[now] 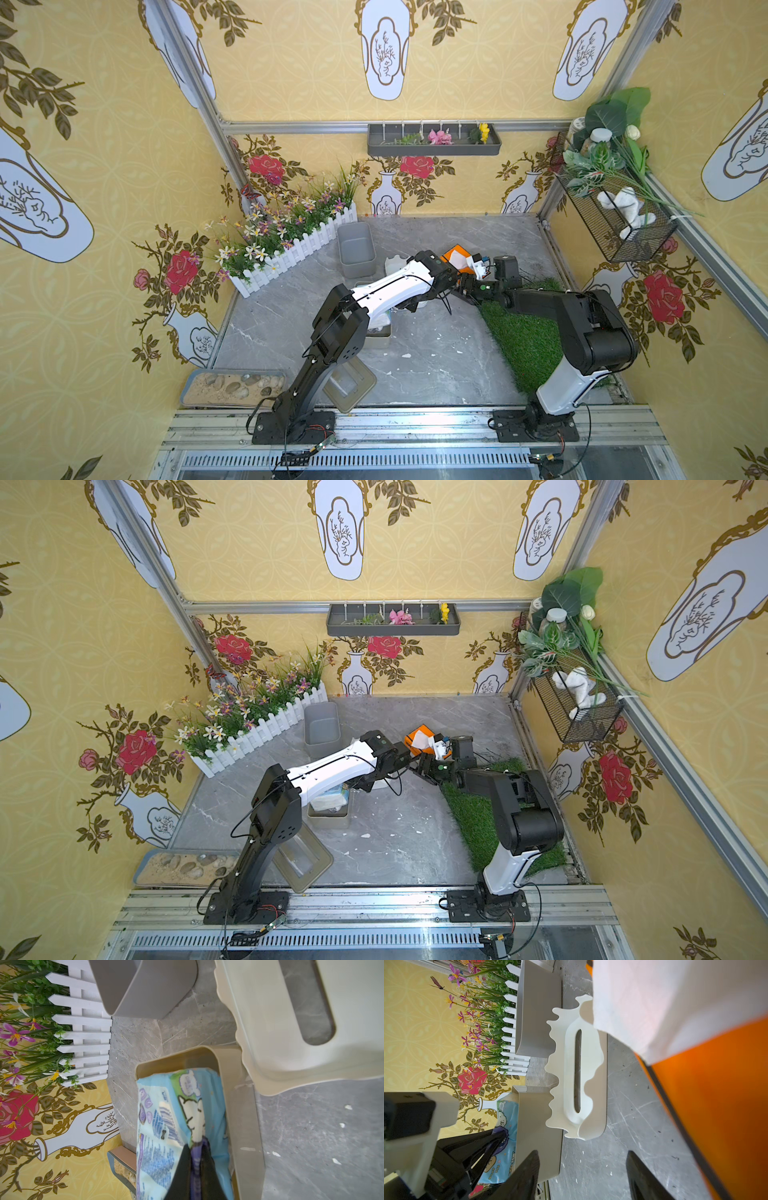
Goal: Put the tissue paper into the tissue box
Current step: Place the paper towel in the tissue box.
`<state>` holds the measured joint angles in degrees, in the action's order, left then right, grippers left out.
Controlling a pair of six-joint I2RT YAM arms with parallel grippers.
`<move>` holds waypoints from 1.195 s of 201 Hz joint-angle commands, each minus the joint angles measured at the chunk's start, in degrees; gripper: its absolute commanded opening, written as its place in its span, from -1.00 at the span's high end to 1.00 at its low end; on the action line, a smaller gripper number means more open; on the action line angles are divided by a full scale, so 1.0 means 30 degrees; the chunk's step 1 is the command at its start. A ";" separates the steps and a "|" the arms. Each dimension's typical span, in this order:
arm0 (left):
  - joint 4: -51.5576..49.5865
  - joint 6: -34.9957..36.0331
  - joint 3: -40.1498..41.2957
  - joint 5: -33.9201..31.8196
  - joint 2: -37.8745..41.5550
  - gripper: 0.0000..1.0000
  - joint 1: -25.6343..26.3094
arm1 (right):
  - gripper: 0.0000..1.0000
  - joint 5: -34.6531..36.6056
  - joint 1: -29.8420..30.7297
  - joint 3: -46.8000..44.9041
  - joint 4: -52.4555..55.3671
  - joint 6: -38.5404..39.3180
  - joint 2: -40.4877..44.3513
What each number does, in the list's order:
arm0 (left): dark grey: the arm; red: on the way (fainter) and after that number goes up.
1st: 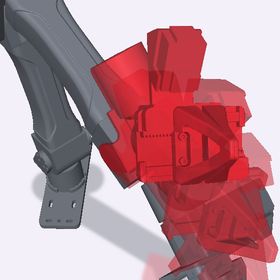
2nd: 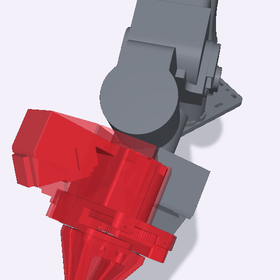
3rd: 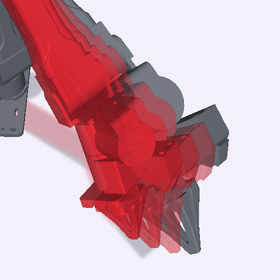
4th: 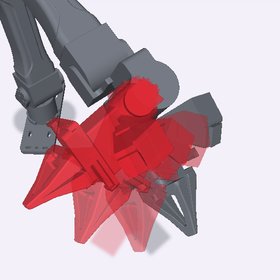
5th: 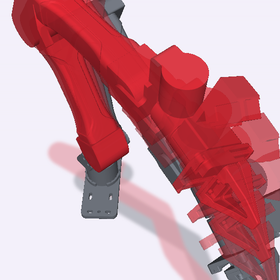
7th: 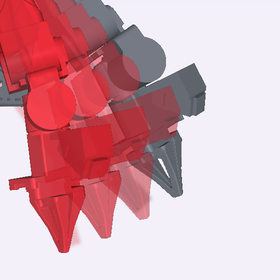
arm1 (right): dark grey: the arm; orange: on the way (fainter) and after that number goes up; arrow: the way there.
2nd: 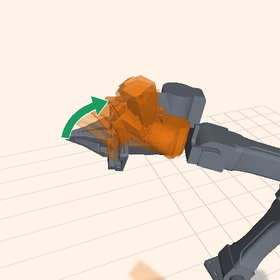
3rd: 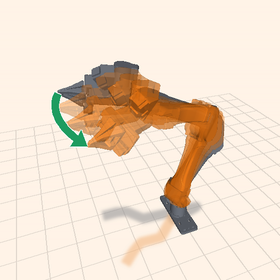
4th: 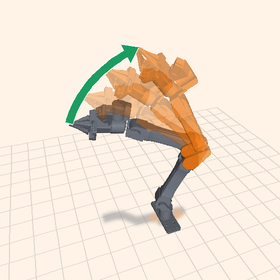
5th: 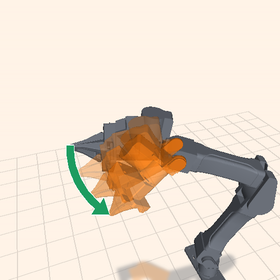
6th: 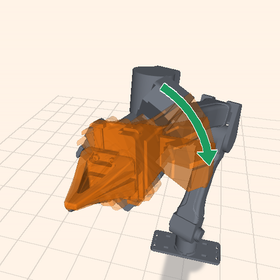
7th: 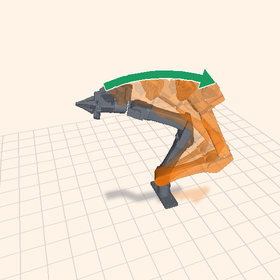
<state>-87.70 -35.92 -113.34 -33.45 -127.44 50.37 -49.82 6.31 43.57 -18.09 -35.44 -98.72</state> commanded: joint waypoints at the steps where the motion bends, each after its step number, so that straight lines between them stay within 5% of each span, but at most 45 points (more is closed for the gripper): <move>1: -0.4139 -0.0560 0.0377 -0.0141 -0.0068 1.00 0.0107 | -0.35 -0.0026 -0.0022 -0.0074 -0.0296 -0.0168 0.0051; 38: -0.4077 -0.1235 0.0998 -0.0784 -0.0217 0.97 0.0231 | -0.35 -0.0017 -0.0015 -0.0080 -0.0387 -0.0315 0.0036; 89: -0.4106 -0.2268 0.1152 -0.1258 -0.0255 -0.09 0.0290 | -0.37 0.0258 0.0209 0.0101 0.0223 -0.0068 0.0166; 137: -0.4135 -0.2587 -0.1452 -0.1890 0.0731 -0.44 0.0290 | -0.38 0.1150 0.0886 0.0983 0.2295 0.1162 0.0508; 185: -0.4085 -0.3245 -0.3030 -0.1942 0.3235 -0.54 -0.0177 | -0.36 0.7007 0.6543 0.5863 1.0312 0.7736 0.1356; 209: -0.2313 -0.4168 -0.0168 -0.0592 0.6307 -0.54 -0.1263 | -0.32 0.8867 0.9332 0.7973 1.2238 0.8694 0.0759; 240: 0.4441 -0.4269 0.7531 0.3616 1.2171 -0.52 -0.4050 | -0.30 1.1686 1.1794 1.0061 1.4260 0.9131 -0.0183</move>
<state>-86.30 -46.94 -104.05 -33.52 -100.44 43.22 -24.38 37.76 69.97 15.99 -11.88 -97.32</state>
